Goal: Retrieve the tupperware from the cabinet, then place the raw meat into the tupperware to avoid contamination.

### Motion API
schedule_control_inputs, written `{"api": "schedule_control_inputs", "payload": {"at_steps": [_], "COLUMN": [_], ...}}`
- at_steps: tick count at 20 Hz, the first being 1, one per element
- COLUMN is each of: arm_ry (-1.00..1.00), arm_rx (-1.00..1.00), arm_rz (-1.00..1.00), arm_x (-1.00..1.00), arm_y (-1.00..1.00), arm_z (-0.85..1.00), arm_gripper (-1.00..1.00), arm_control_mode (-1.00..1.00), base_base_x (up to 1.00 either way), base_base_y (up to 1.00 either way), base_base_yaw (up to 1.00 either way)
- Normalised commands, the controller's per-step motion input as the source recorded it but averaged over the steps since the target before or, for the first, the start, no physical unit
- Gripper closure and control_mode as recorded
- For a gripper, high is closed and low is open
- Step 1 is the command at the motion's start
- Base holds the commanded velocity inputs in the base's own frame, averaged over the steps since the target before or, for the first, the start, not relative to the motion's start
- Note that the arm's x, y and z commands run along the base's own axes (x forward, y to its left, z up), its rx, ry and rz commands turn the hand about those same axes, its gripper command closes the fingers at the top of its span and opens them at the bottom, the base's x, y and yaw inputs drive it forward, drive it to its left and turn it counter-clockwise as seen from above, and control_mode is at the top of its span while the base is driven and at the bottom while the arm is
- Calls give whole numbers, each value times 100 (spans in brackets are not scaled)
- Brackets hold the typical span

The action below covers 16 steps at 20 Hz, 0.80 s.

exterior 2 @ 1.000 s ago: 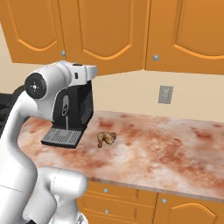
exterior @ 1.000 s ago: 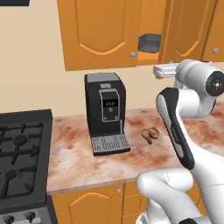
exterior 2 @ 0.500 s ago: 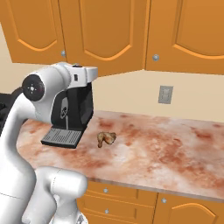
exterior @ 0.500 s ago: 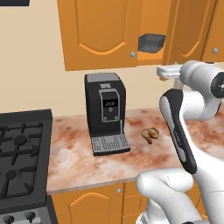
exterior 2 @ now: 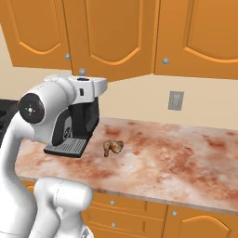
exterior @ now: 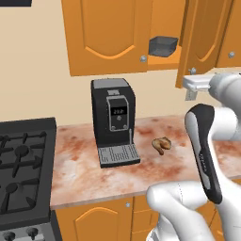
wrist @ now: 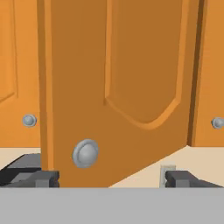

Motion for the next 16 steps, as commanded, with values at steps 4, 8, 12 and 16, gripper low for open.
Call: {"api": "schedule_control_inputs", "payload": {"at_steps": [4, 8, 12, 16], "arm_ry": [-8, -1, 0, 3], "arm_rx": [-3, -19, -29, -36], "arm_rz": [0, 0, 0, 0], "arm_x": [-45, -36, -34, -38], "arm_y": [8, 32, 36, 31], "arm_z": [10, 7, 2, 1], "arm_gripper": [-100, -100, -100, -100], "arm_control_mode": [-100, -100, -100, -100], "base_base_x": [0, 0, 0, 0], "base_base_y": [0, 0, 0, 0], "base_base_yaw": [0, 0, 0, 0]}}
